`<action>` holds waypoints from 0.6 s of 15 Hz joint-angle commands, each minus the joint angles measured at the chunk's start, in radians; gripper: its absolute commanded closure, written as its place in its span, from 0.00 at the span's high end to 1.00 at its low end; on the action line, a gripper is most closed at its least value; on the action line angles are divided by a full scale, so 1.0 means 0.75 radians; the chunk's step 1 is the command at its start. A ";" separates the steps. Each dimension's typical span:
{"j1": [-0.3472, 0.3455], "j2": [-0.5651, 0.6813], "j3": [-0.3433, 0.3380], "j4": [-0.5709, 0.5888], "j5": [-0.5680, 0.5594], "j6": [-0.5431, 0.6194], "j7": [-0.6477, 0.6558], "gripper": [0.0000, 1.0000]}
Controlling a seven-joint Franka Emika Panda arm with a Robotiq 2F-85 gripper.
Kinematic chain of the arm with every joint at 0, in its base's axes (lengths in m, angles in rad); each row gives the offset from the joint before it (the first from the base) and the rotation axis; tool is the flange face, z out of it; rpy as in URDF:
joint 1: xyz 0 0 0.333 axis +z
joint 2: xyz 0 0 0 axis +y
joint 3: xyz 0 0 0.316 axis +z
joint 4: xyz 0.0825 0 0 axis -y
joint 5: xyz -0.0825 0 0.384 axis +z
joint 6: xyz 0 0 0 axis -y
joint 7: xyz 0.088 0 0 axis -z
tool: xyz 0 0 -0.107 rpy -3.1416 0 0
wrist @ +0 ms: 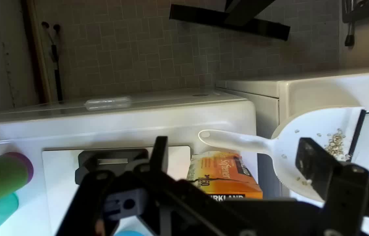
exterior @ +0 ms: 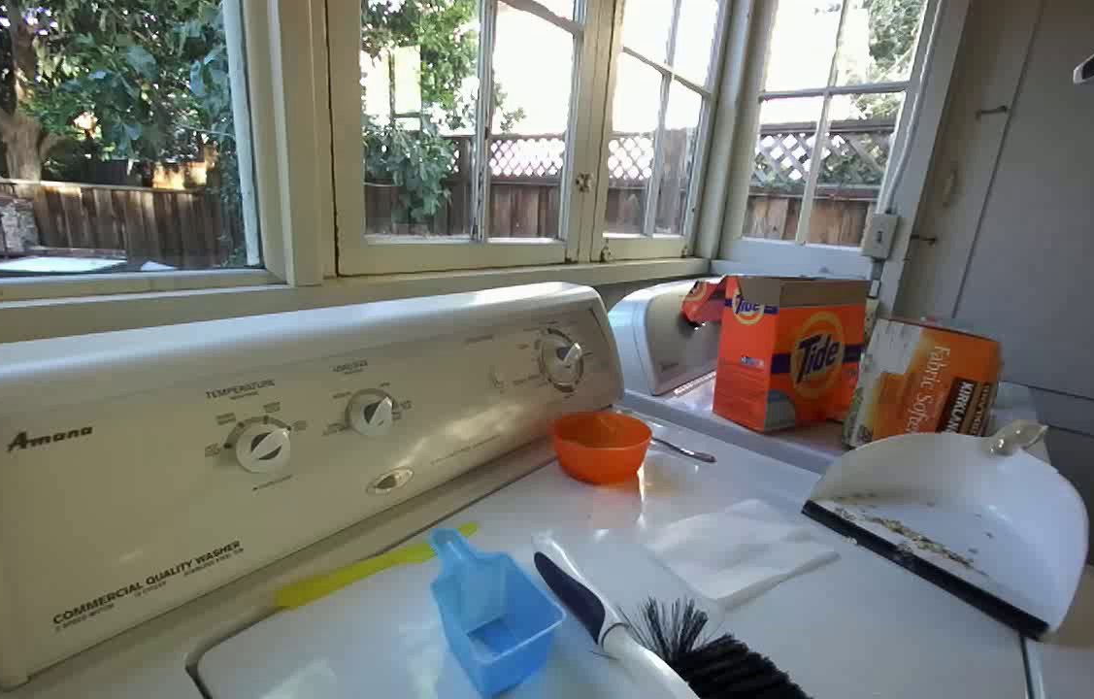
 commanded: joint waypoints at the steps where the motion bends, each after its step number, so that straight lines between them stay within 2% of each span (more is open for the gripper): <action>1: -0.021 0.003 0.019 0.004 0.005 -0.004 -0.005 1.00; 9: -0.010 0.019 0.023 0.010 0.023 0.009 -0.016 1.00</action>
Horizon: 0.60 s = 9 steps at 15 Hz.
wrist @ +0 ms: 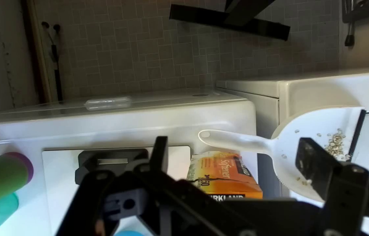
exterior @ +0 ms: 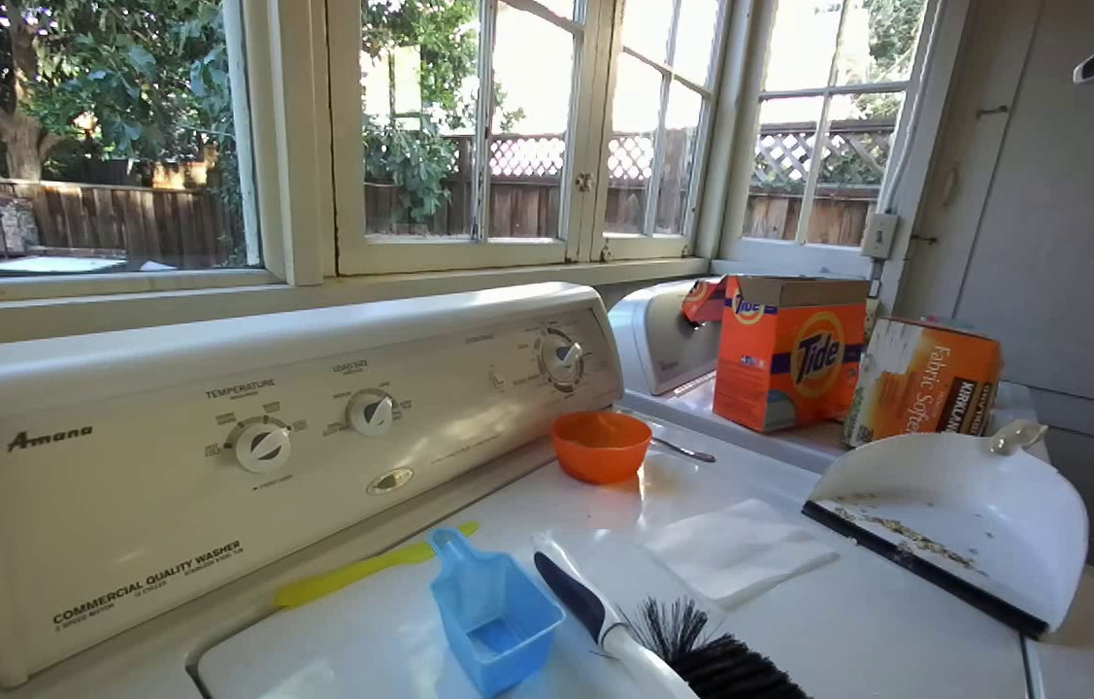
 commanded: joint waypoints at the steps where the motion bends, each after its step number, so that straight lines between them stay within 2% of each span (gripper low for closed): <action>1: 0.005 0.042 0.038 0.020 0.036 0.021 -0.021 1.00; 5: 0.051 0.133 0.145 0.040 0.092 0.161 0.126 1.00; 9: 0.087 0.203 0.257 0.037 0.097 0.357 0.366 1.00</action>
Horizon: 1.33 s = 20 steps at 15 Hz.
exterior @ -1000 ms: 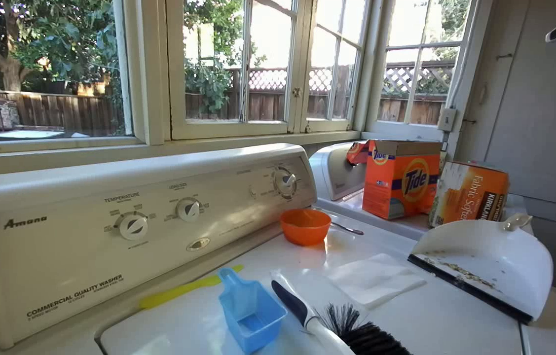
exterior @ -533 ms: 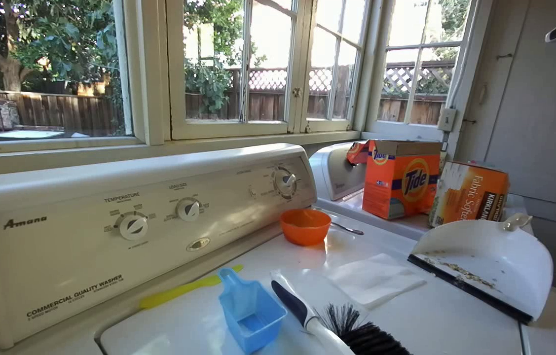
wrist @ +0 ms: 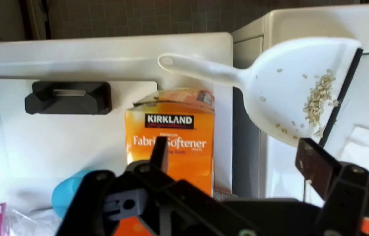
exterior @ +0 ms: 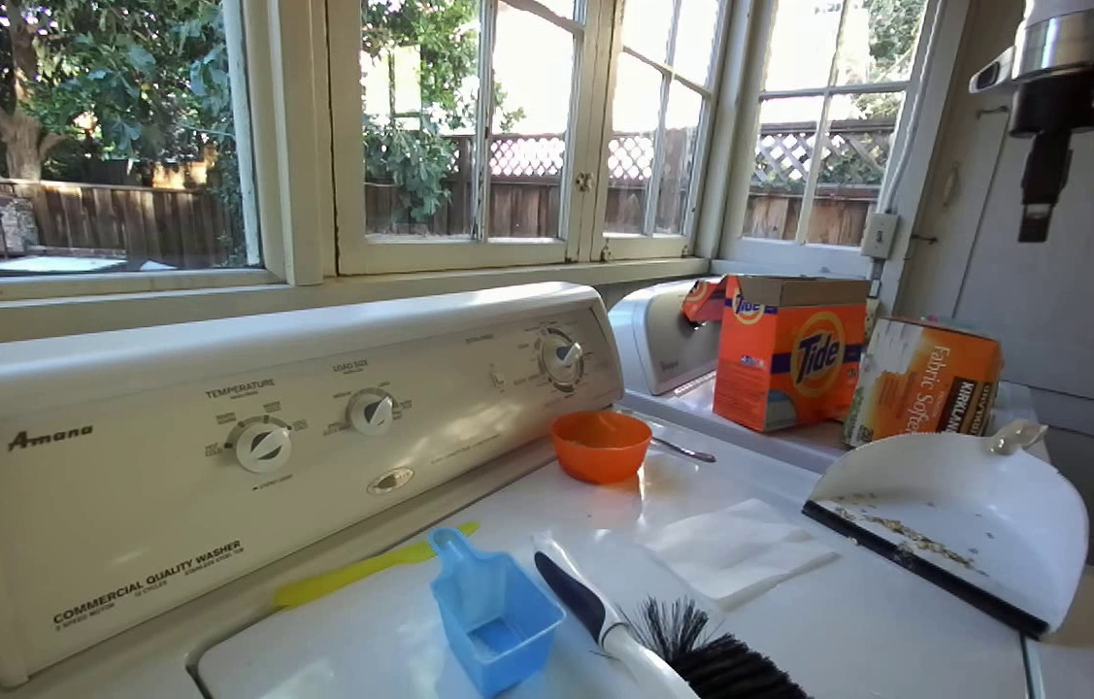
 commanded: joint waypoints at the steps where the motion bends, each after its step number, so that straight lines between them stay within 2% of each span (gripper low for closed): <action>1: 0.026 0.072 0.071 0.021 0.019 0.121 0.194 1.00; 4: 0.049 0.114 0.121 0.025 0.005 0.177 0.288 1.00; 5: 0.035 0.084 0.110 0.009 0.001 0.152 0.240 1.00; 11: 0.042 0.099 0.122 0.012 0.004 0.155 0.301 1.00; 15: 0.048 0.138 0.133 0.027 0.075 0.215 0.507 1.00; 20: 0.071 0.177 0.166 0.023 0.112 0.396 0.732 1.00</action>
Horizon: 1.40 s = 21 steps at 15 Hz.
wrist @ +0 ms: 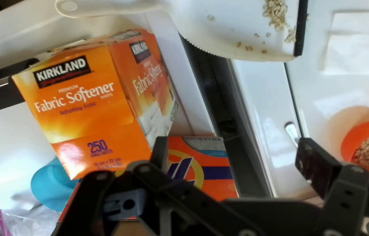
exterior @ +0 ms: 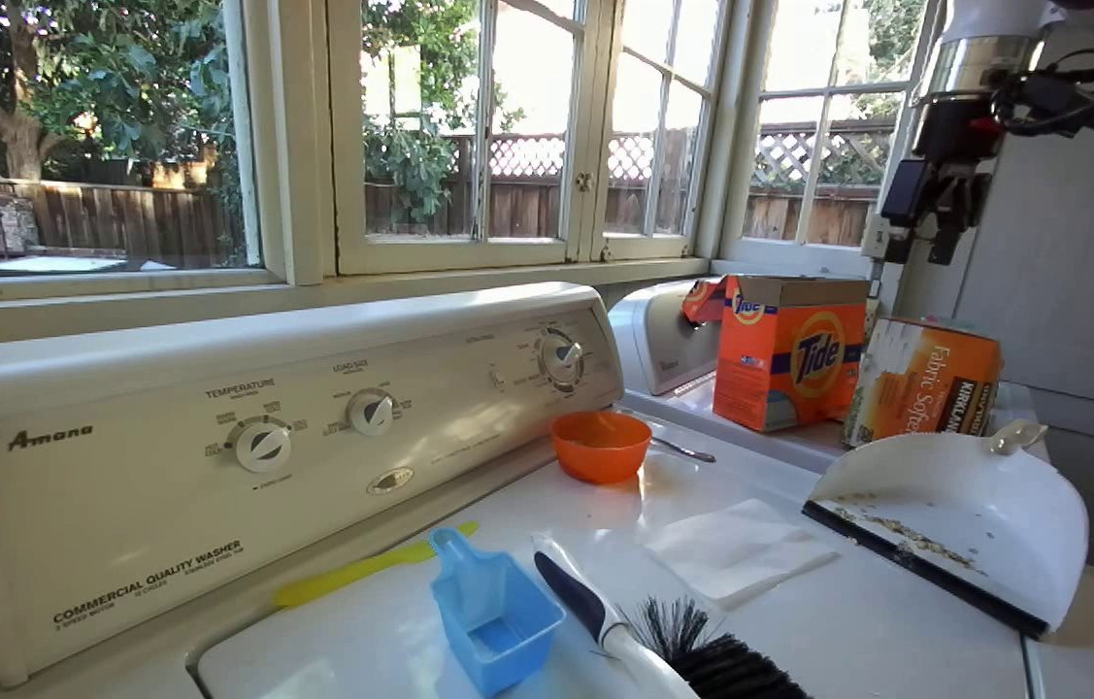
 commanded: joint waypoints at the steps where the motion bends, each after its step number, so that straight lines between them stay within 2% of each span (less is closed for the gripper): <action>1: 0.025 0.052 0.030 0.012 0.052 0.119 0.162 1.00; 8: 0.108 0.199 0.106 0.058 0.130 0.248 0.292 1.00; 9: 0.118 0.222 0.116 0.079 0.139 0.196 0.254 1.00; 10: 0.110 0.166 0.099 0.034 0.101 0.221 0.267 1.00; 17: 0.128 0.203 0.102 0.059 0.110 0.233 0.313 1.00; 21: 0.136 0.261 0.116 0.094 0.180 0.269 0.361 1.00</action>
